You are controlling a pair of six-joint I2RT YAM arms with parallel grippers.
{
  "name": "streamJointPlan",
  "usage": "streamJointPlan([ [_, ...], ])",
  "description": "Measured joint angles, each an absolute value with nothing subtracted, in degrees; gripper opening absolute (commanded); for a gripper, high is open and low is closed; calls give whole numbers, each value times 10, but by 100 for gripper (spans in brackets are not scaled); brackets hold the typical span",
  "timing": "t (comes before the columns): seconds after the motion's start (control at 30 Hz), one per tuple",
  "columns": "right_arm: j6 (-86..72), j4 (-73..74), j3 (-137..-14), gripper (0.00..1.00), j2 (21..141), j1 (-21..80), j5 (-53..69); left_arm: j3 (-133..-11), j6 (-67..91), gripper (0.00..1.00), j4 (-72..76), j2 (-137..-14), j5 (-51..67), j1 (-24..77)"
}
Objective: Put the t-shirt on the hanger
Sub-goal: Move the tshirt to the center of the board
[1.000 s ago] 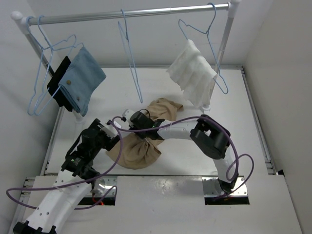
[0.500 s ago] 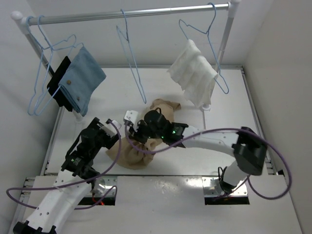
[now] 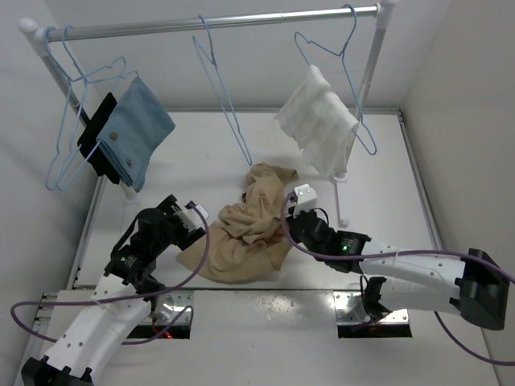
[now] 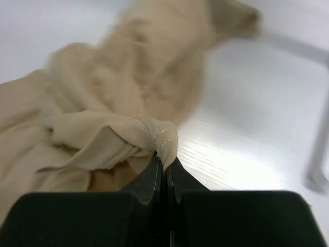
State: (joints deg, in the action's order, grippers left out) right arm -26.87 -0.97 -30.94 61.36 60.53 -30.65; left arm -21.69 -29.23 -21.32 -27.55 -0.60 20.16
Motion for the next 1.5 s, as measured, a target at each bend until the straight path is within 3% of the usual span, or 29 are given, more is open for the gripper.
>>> streamJointPlan([
  [0.07,-334,43,-308,4,622,597,-376,-220,-316,92,-215,-295,39,202],
  [0.13,-414,112,-323,43,649,584,-428,-234,-337,92,-217,-329,81,202],
  [0.23,-542,222,-346,78,716,562,-481,-278,-360,92,-219,-409,126,205],
  [0.33,-618,302,-347,84,756,550,-493,-330,-383,95,-216,-503,153,219],
  [0.5,-653,329,-350,83,726,550,-507,-408,-416,100,-202,-635,183,278],
  [0.8,-509,174,-323,82,604,557,-458,-383,-475,100,-130,-724,233,392],
  [0.9,-487,126,-276,82,593,554,-423,-342,-487,80,-85,-765,227,408],
  [0.93,-484,116,-265,82,593,553,-412,-334,-488,61,-71,-778,222,409],
  [1.0,-483,100,-256,82,601,552,-402,-326,-494,35,-49,-797,210,409],
  [1.03,-487,93,-256,82,610,552,-400,-326,-499,18,-39,-802,204,409],
  [1.13,-502,73,-256,82,646,549,-396,-331,-502,6,-20,-801,192,404],
  [1.23,-511,51,-256,80,681,547,-387,-333,-500,6,-19,-792,182,396],
  [1.27,-512,42,-256,79,695,545,-383,-333,-499,11,-23,-783,179,394],
  [1.33,-514,27,-258,73,725,540,-377,-333,-495,30,-28,-763,175,393],
  [1.37,-515,24,-260,71,741,536,-373,-333,-491,54,-32,-751,175,393],
  [1.43,-521,23,-273,69,775,528,-370,-333,-487,71,-37,-733,178,393],
  [1.5,-530,25,-291,51,808,521,-364,-331,-479,80,-40,-720,182,392],
])
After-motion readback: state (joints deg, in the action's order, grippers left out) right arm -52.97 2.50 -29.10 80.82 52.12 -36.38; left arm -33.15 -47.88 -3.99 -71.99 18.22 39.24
